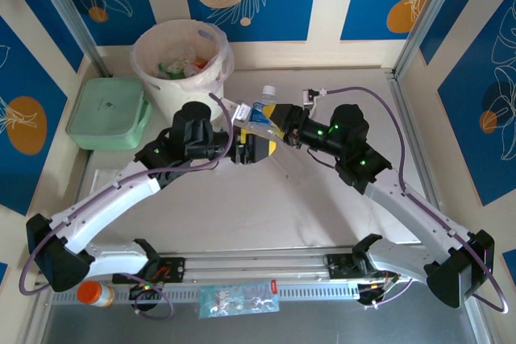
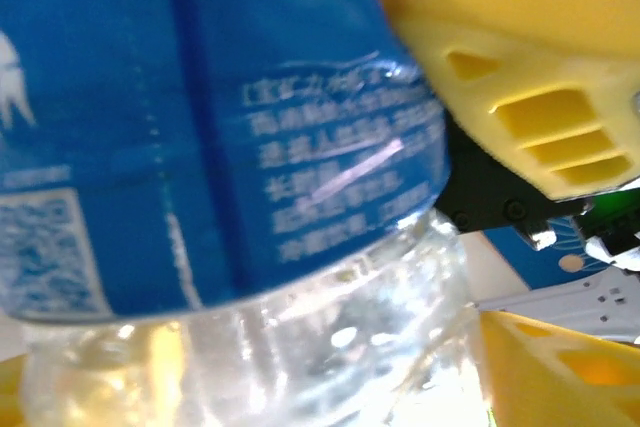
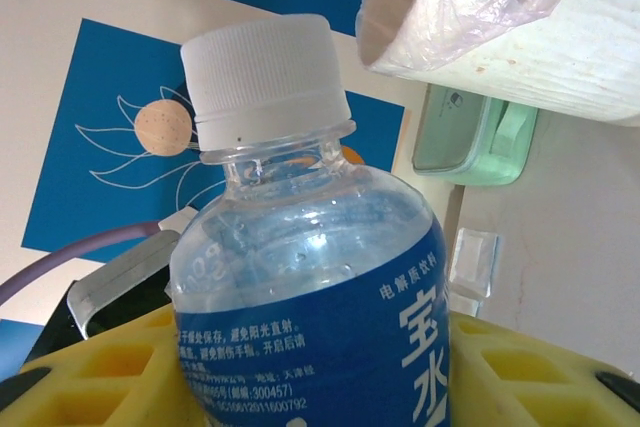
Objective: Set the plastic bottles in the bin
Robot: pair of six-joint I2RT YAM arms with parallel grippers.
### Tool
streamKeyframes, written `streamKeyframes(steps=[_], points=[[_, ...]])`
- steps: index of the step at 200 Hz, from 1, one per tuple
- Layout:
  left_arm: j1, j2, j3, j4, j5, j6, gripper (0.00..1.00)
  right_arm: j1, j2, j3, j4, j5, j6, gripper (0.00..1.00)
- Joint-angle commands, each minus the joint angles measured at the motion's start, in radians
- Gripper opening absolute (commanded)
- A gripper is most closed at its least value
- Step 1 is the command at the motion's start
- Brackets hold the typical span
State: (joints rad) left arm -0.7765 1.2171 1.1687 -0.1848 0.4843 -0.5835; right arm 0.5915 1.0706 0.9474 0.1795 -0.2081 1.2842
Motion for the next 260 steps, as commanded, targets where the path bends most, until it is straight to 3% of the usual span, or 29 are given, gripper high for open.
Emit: streamKeyframes(steps=[1, 27, 56, 83, 135, 183, 228, 260], points=[[-0.015, -0.005, 0.047, 0.000, 0.003, 0.046, 0.63, -0.002, 0.000, -0.016, 0.038, 0.018, 0.016, 0.51], [-0.014, -0.006, 0.072, -0.036, -0.011, 0.083, 0.52, -0.005, -0.001, -0.021, 0.023, 0.013, 0.007, 0.53], [-0.012, -0.014, 0.086, -0.069, -0.058, 0.113, 0.52, -0.014, -0.021, -0.002, -0.068, 0.033, -0.021, 0.80], [0.003, -0.011, 0.111, -0.119, -0.104, 0.133, 0.49, -0.038, -0.075, 0.019, -0.158, 0.049, -0.082, 0.90], [0.109, 0.025, 0.244, -0.273, -0.181, 0.187, 0.48, -0.133, -0.190, 0.054, -0.334, 0.049, -0.189, 0.90], [0.334, 0.105, 0.390, -0.331, -0.201, 0.146, 0.46, -0.172, -0.213, 0.066, -0.453, 0.024, -0.232, 0.87], [0.454, 0.296, 0.688, -0.518, -0.415, 0.110, 0.43, -0.217, -0.228, 0.028, -0.466, -0.039, -0.197, 0.86], [0.505, 0.450, 0.864, -0.575, -0.439, 0.032, 0.43, -0.235, -0.239, 0.009, -0.489, -0.032, -0.215, 0.86]])
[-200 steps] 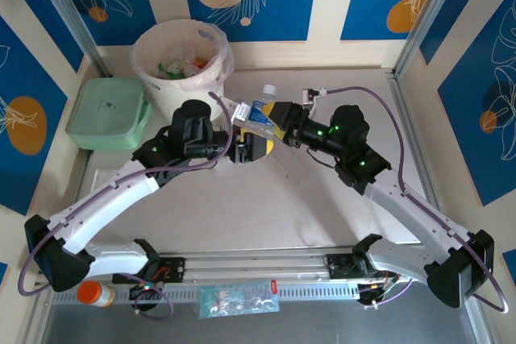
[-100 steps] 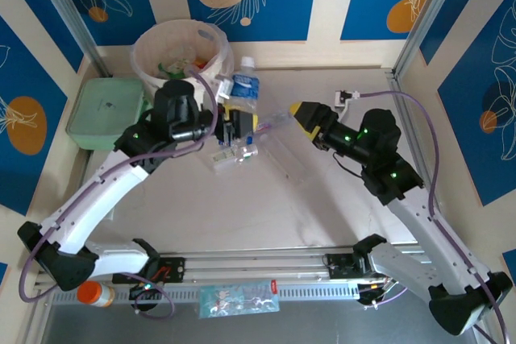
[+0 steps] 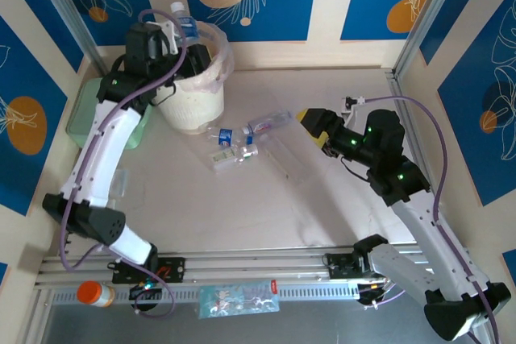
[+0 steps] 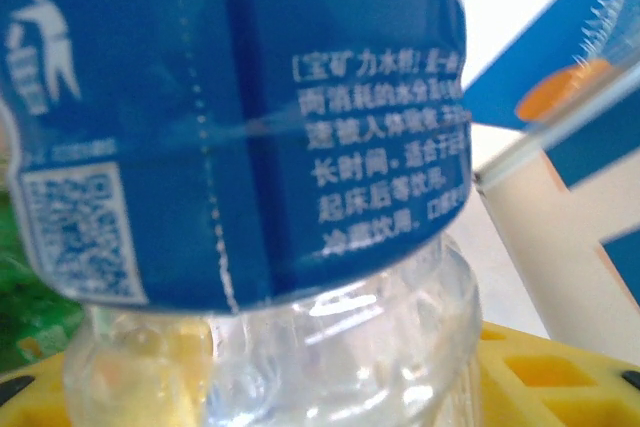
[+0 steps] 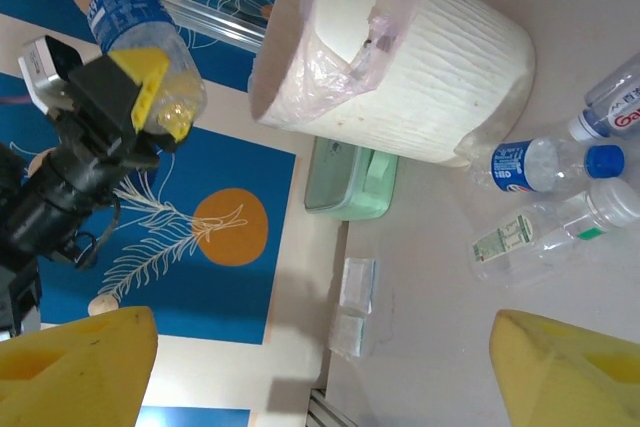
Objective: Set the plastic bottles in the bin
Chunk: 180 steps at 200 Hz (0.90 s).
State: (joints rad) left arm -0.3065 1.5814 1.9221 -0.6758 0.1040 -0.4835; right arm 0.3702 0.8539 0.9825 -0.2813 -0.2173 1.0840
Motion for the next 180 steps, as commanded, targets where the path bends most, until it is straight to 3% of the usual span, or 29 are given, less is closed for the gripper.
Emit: streamKeyframes(steps=[1, 54, 82, 134, 180], points=[[0.037, 0.091, 0.113, -0.085, -0.058, -0.070, 0.43, -0.014, -0.022, -0.027, -0.029, -0.022, -0.016, 0.86], [0.095, 0.287, 0.280, -0.072, -0.005, -0.114, 0.43, -0.035, -0.023, -0.087, -0.022, -0.039, -0.014, 0.86], [0.105, 0.352, 0.310, -0.075, 0.007, -0.114, 0.48, -0.046, -0.023, -0.091, -0.048, -0.038, -0.026, 0.86], [0.122, 0.432, 0.306, -0.074, 0.014, -0.108, 0.66, -0.058, -0.011, -0.105, -0.054, -0.042, -0.035, 0.86], [0.123, 0.465, 0.306, -0.092, -0.001, -0.105, 0.91, -0.072, 0.002, -0.081, -0.087, -0.037, -0.068, 0.86]])
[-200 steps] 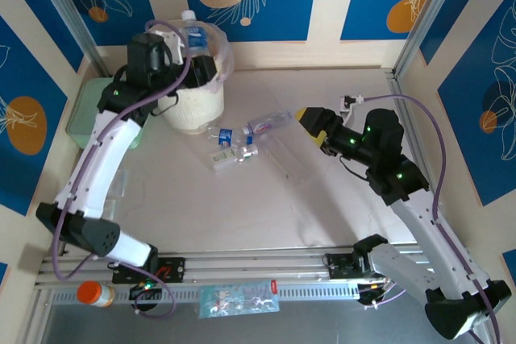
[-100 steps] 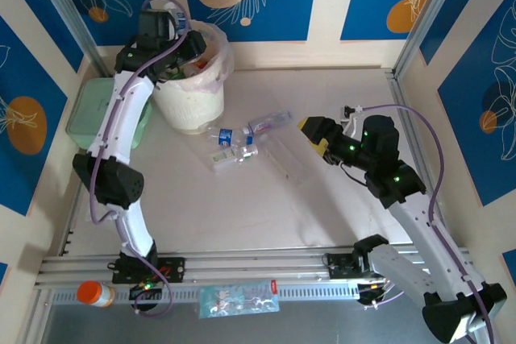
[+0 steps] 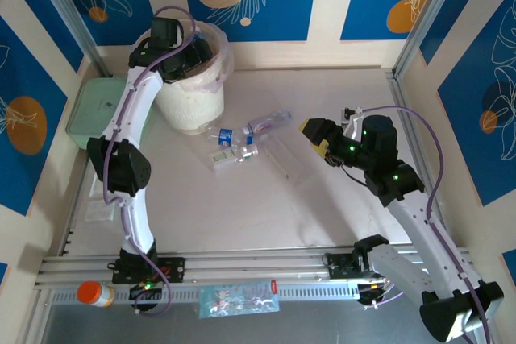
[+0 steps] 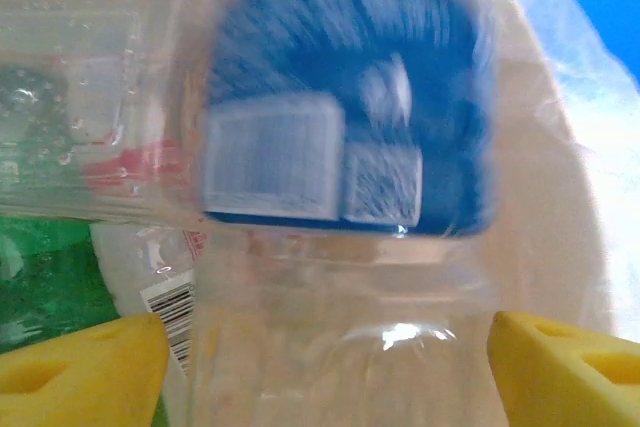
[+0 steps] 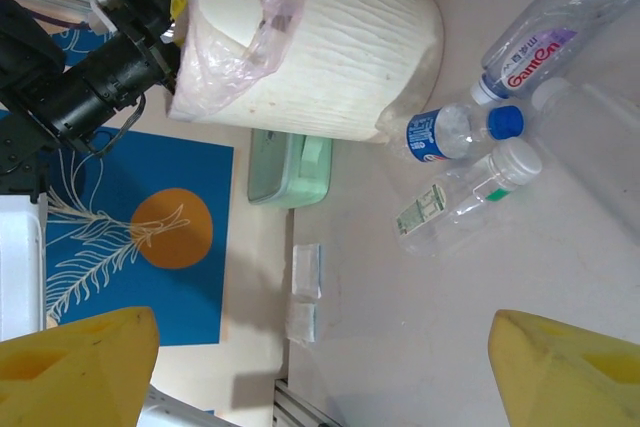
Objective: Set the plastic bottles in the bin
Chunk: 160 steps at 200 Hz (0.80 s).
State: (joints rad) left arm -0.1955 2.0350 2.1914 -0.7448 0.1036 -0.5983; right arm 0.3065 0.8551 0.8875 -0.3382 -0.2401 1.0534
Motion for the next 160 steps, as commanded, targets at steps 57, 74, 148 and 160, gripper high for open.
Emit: streamKeyframes(steps=[57, 74, 148, 160], points=[[0.013, -0.044, 0.038, -0.007, -0.007, 0.037, 0.99, -0.021, 0.001, 0.026, -0.045, -0.015, -0.060, 0.86], [0.011, -0.085, 0.038, -0.014, -0.007, 0.059, 0.99, -0.021, 0.014, 0.036, -0.062, -0.014, -0.090, 0.86], [-0.069, -0.435, -0.244, -0.015, 0.005, 0.109, 0.99, 0.075, 0.259, 0.171, -0.283, 0.087, -0.409, 0.85], [-0.088, -0.508, -0.339, 0.000, 0.043, 0.101, 0.99, 0.139, 0.335, 0.235, -0.374, 0.171, -0.507, 0.86]])
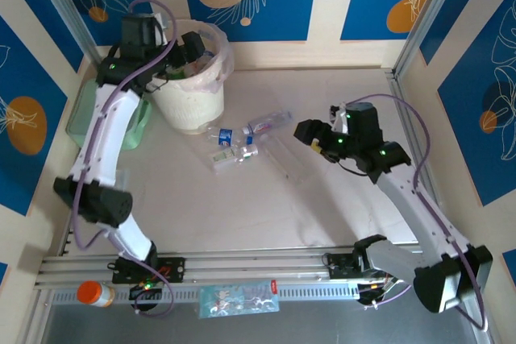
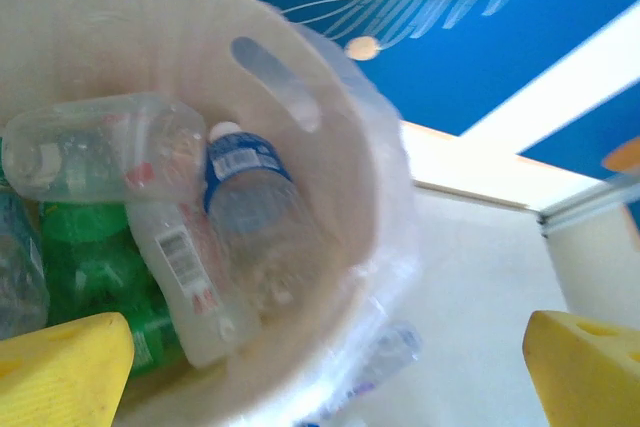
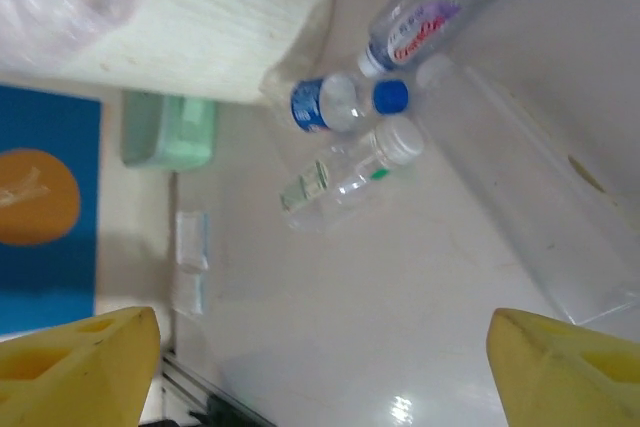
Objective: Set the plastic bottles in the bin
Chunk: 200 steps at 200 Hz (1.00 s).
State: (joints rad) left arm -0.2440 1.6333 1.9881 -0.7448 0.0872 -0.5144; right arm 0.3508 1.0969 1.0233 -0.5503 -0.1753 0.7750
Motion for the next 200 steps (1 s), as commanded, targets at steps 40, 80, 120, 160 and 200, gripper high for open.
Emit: streamKeyframes(steps=[40, 80, 120, 160, 200], points=[[-0.073, -0.315, -0.436, 0.031, 0.216, -0.025, 0.98, 0.252, 0.347, 0.264, -0.340, 0.422, -0.410, 0.87], [-0.110, -0.517, -0.738, 0.118, 0.269, -0.005, 0.99, 0.279, 0.484, 0.327, -0.382, 0.516, -0.485, 0.91], [-0.112, -0.629, -1.002, 0.238, 0.442, -0.025, 1.00, 0.257, 0.609, 0.333, -0.381, 0.479, -0.514, 0.93], [-0.117, -0.686, -1.146, 0.370, 0.564, -0.099, 1.00, 0.226, 0.698, 0.313, -0.353, 0.475, -0.508, 0.95], [-0.117, -0.684, -1.144, 0.348, 0.576, -0.070, 1.00, 0.227, 0.753, 0.292, -0.323, 0.459, -0.510, 0.93]])
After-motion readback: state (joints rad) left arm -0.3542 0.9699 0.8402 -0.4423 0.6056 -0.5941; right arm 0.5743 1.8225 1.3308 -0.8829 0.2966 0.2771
